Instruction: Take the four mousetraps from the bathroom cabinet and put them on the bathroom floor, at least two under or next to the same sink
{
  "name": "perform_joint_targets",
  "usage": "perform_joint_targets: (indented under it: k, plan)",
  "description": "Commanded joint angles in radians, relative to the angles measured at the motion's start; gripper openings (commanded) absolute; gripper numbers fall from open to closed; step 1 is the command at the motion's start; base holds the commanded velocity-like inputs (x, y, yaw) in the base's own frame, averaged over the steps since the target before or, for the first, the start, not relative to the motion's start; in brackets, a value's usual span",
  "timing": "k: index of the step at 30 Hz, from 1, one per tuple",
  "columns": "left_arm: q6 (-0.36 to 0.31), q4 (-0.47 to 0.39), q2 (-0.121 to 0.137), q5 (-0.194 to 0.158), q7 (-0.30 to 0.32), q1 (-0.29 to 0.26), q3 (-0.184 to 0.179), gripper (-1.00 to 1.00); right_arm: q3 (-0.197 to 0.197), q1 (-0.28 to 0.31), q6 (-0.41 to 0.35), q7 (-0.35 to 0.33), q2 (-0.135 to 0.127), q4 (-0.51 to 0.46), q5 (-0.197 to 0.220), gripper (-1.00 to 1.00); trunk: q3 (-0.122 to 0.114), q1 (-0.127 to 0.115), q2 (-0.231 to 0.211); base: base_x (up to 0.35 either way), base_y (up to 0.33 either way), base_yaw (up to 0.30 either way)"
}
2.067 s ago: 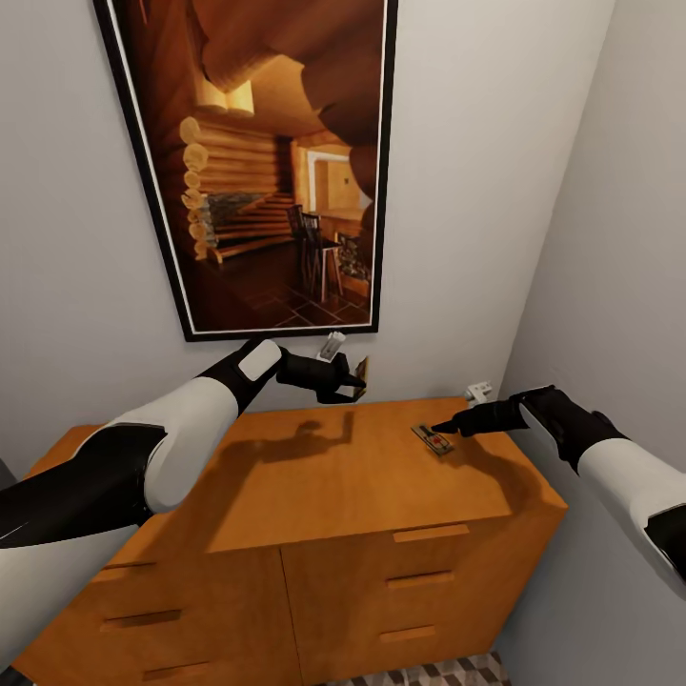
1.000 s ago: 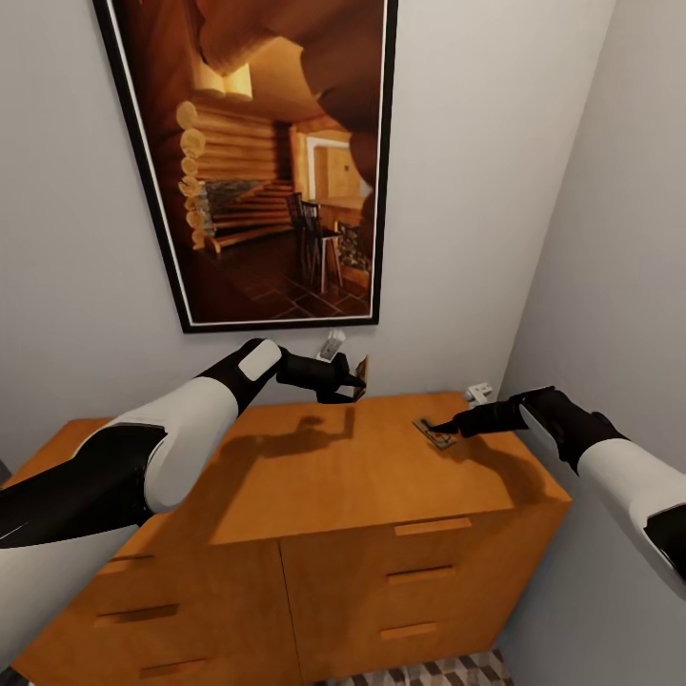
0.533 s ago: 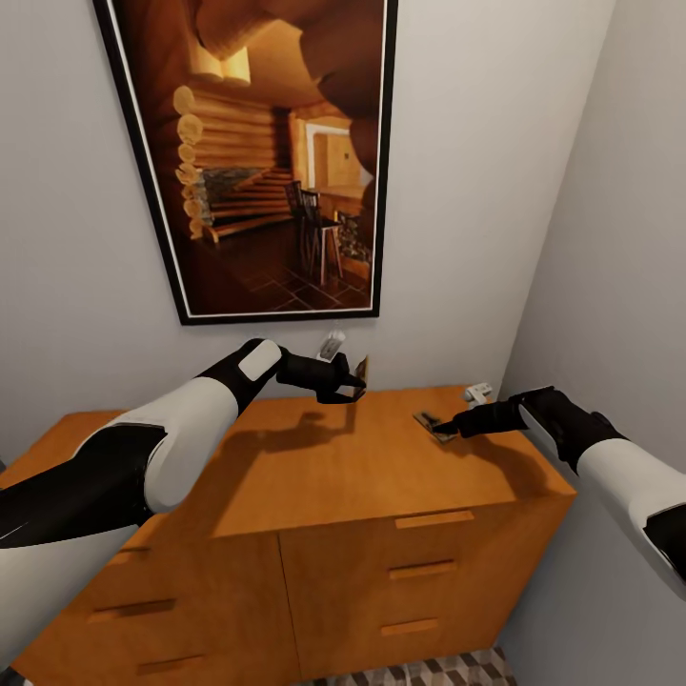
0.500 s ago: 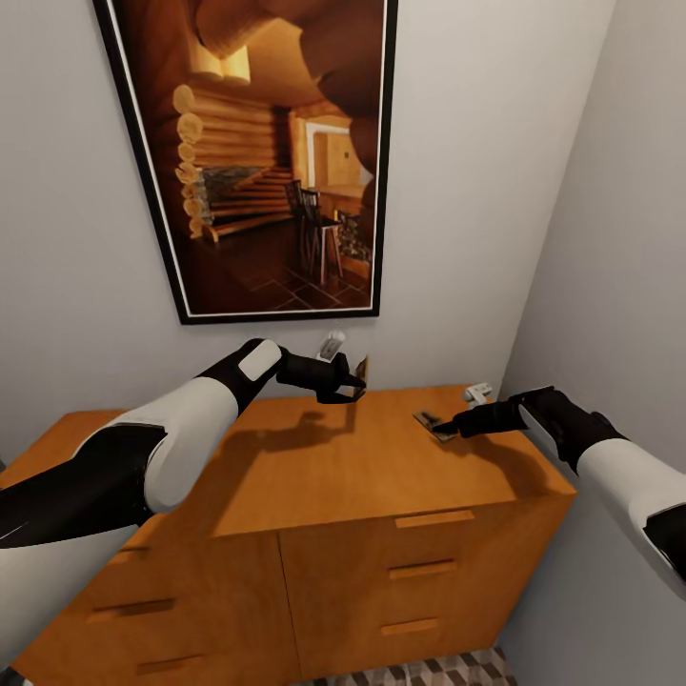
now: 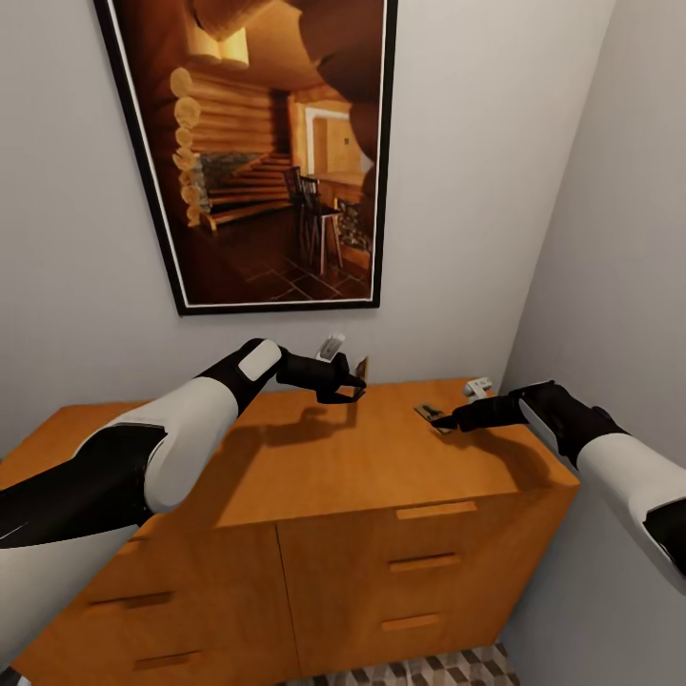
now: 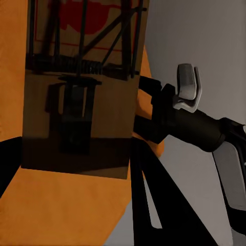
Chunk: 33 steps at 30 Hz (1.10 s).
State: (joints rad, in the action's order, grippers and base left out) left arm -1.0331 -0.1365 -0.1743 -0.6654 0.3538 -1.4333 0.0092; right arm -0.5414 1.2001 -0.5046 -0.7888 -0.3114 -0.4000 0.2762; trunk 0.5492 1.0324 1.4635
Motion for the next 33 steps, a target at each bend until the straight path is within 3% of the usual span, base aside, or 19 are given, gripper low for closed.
perform_joint_targets:
  k: [1, 16, 22, 23, 27, 33]
  plan:
    - [-0.001, 0.000, 0.000, 0.012, 0.011, -0.001, 0.002, -1.00, -0.011, -0.017, -0.007, 0.003, -0.001, 0.000, 0.000, 1.00, 0.005, 0.004, 0.008, 0.000, 0.000, 0.000]
    - [-0.001, 0.000, 0.000, 0.012, 0.011, -0.001, 0.002, -1.00, -0.013, -0.017, -0.008, 0.003, 0.000, 0.000, 0.000, 1.00, 0.005, 0.004, 0.008, 0.000, 0.000, 0.000]
    - [-0.001, 0.000, 0.000, 0.012, 0.011, -0.001, 0.002, -1.00, -0.042, -0.017, -0.008, 0.004, -0.001, 0.000, 0.000, 1.00, 0.005, 0.004, 0.008, 0.000, 0.000, 0.000]
    - [-0.001, 0.000, 0.000, 0.012, 0.011, -0.001, 0.002, -1.00, -0.051, -0.017, -0.008, 0.004, -0.001, 0.000, 0.000, -1.00, 0.005, 0.004, 0.008, 0.000, 0.000, 0.000]
    - [-0.001, 0.000, 0.000, 0.012, 0.012, -0.001, 0.002, -1.00, -0.077, -0.017, -0.008, 0.005, -0.001, 0.000, 0.001, -1.00, 0.005, 0.004, 0.008, 0.000, 0.000, 0.000]
    - [-0.001, 0.000, 0.000, 0.012, 0.012, -0.001, 0.002, -1.00, -0.084, -0.017, -0.008, 0.005, -0.001, 0.000, 0.001, -1.00, 0.005, 0.004, 0.008, 0.000, 0.000, 0.000]
